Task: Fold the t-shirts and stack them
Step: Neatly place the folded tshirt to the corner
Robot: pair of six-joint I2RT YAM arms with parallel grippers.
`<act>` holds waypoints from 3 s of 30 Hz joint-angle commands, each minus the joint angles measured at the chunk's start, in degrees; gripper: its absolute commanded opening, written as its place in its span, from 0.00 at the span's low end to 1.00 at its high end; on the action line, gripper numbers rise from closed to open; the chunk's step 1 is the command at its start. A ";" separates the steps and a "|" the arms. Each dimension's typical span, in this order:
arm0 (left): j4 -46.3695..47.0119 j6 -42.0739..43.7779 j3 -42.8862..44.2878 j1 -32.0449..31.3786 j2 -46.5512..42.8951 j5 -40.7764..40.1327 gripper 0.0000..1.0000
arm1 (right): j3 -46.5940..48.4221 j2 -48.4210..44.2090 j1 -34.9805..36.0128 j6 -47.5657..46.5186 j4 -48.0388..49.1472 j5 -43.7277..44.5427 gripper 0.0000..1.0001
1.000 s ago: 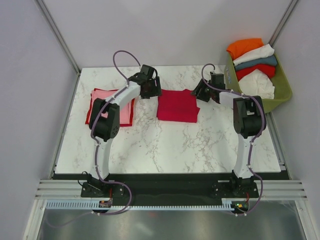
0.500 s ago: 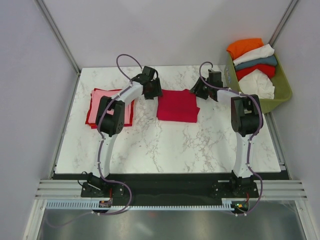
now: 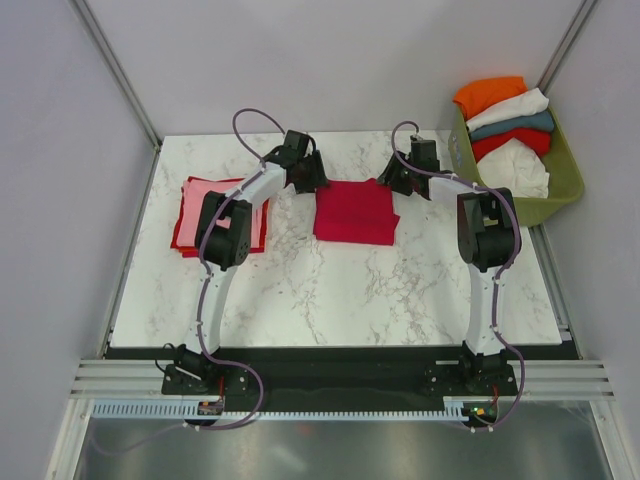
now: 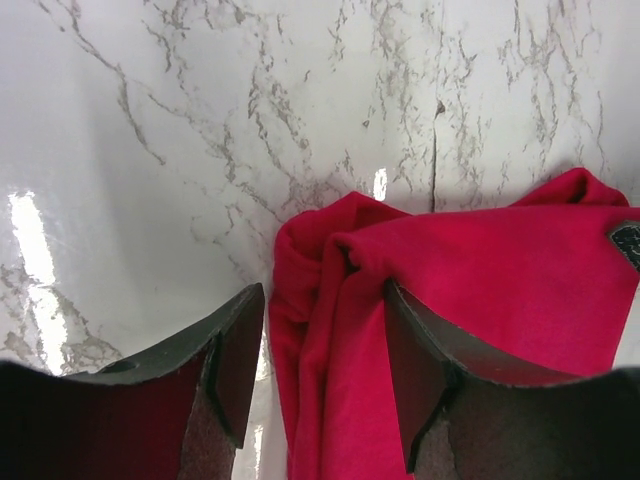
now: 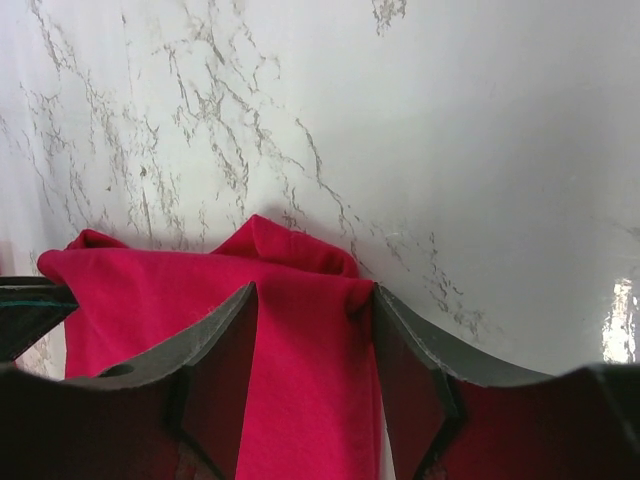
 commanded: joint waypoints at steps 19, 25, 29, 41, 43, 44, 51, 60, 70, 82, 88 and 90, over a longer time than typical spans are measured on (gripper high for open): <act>2.91 -2.86 -0.21 -0.11 2.70 2.95 0.07 | 1.91 5.35 3.35 -3.22 -5.68 3.87 0.51; 2.91 -2.25 -1.09 -0.02 2.27 2.77 0.02 | 3.23 5.70 4.24 -3.93 -7.97 5.90 0.31; 3.00 -1.72 -2.05 -0.02 0.86 2.33 0.02 | 3.84 4.82 4.15 -3.84 -7.97 3.36 0.02; 3.96 1.62 -11.54 -0.02 -12.75 -1.27 0.02 | -2.39 -8.35 2.13 -1.91 -0.94 -8.42 0.00; 4.40 1.97 -13.82 -0.02 -14.86 -1.36 0.02 | -3.88 -10.46 2.13 -1.82 -0.68 -9.74 0.00; 4.49 2.14 -14.53 -0.02 -16.88 -1.53 0.02 | -4.41 -11.17 2.04 -1.74 -0.50 -10.27 0.00; 4.76 3.11 -22.96 -0.02 -28.82 -0.22 0.02 | -9.77 -20.47 2.12 -0.07 0.55 -13.35 0.00; 2.04 2.85 -29.74 1.74 -44.75 -0.92 0.02 | -11.19 -32.70 3.18 0.20 -2.07 -15.10 0.00; -10.87 3.64 -25.79 12.52 -57.67 -2.94 0.02 | -0.12 -35.79 13.00 1.60 -7.44 -13.35 0.00; -19.59 8.03 -25.00 33.37 -66.82 -6.55 0.02 | 11.56 -23.75 30.58 6.79 -2.08 -7.37 0.00; -20.38 7.95 -26.58 39.34 -67.26 -9.18 0.02 | 16.31 -17.60 35.87 8.11 0.29 -5.53 0.00; -20.29 7.77 -27.01 40.41 -66.82 -9.79 0.02 | 17.90 -15.58 36.49 8.46 0.20 -5.26 0.00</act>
